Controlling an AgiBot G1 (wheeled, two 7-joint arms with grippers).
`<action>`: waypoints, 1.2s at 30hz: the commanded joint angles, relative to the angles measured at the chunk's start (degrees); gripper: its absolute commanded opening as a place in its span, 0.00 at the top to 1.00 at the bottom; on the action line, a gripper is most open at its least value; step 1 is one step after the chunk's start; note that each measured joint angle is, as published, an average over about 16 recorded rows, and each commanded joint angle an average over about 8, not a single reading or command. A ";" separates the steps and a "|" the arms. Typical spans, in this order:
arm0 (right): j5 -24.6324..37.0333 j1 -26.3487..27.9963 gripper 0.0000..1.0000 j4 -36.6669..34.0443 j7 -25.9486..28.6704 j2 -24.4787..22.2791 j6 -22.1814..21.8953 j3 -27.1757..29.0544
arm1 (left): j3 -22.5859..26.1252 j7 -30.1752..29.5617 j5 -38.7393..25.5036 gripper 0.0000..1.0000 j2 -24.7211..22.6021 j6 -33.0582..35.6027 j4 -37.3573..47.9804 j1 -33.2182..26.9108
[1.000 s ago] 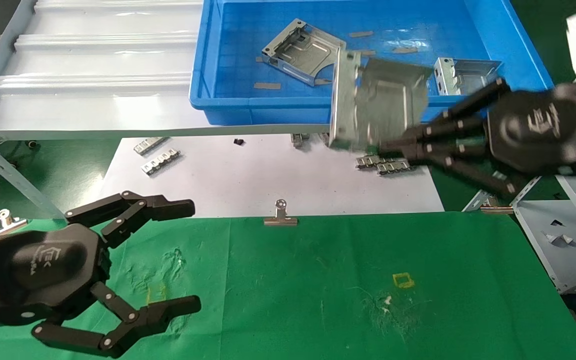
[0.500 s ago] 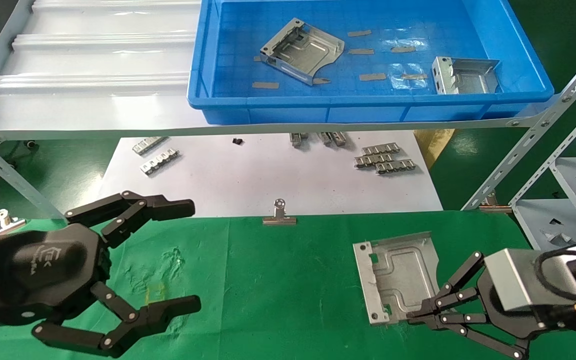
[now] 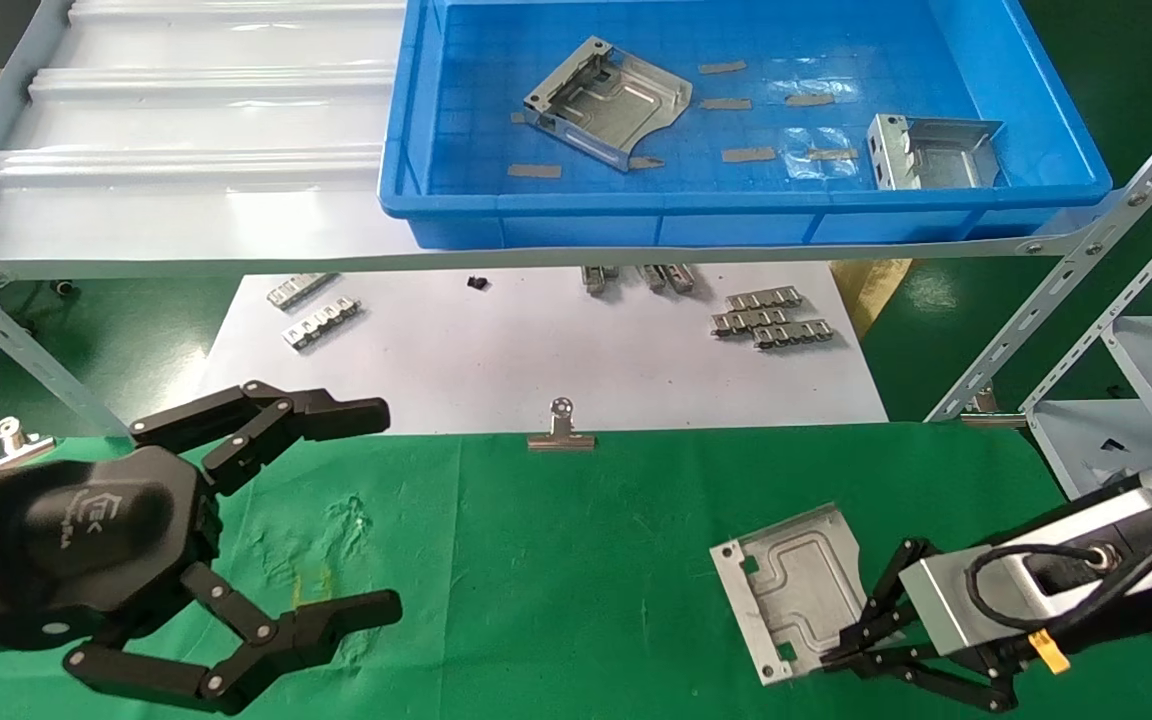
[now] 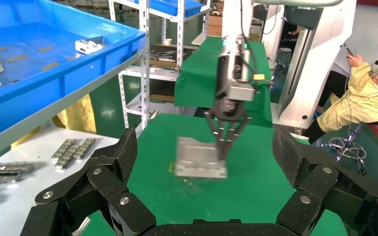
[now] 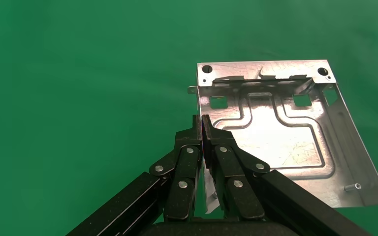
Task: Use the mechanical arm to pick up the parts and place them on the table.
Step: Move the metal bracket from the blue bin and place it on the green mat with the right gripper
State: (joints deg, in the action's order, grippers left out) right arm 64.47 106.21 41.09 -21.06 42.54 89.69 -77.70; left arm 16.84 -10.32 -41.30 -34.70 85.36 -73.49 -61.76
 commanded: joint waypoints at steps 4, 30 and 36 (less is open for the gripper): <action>-0.09 -0.58 1.00 -9.32 -7.52 3.48 -1.39 -0.63 | 0.02 0.01 0.01 0.00 0.01 -0.01 0.00 0.00; -3.29 -7.34 0.36 -34.82 -21.50 11.17 -4.30 1.02 | 0.10 0.05 0.07 0.00 0.04 -0.04 0.00 -0.02; -3.44 -7.16 0.00 -36.56 -22.99 12.20 -5.58 1.20 | 0.12 0.06 0.08 0.00 0.05 -0.05 0.00 -0.03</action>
State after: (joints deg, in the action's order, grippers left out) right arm 61.25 99.04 4.69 -43.89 54.59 84.59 -76.68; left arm 16.96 -10.26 -41.22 -34.65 85.30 -73.49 -61.79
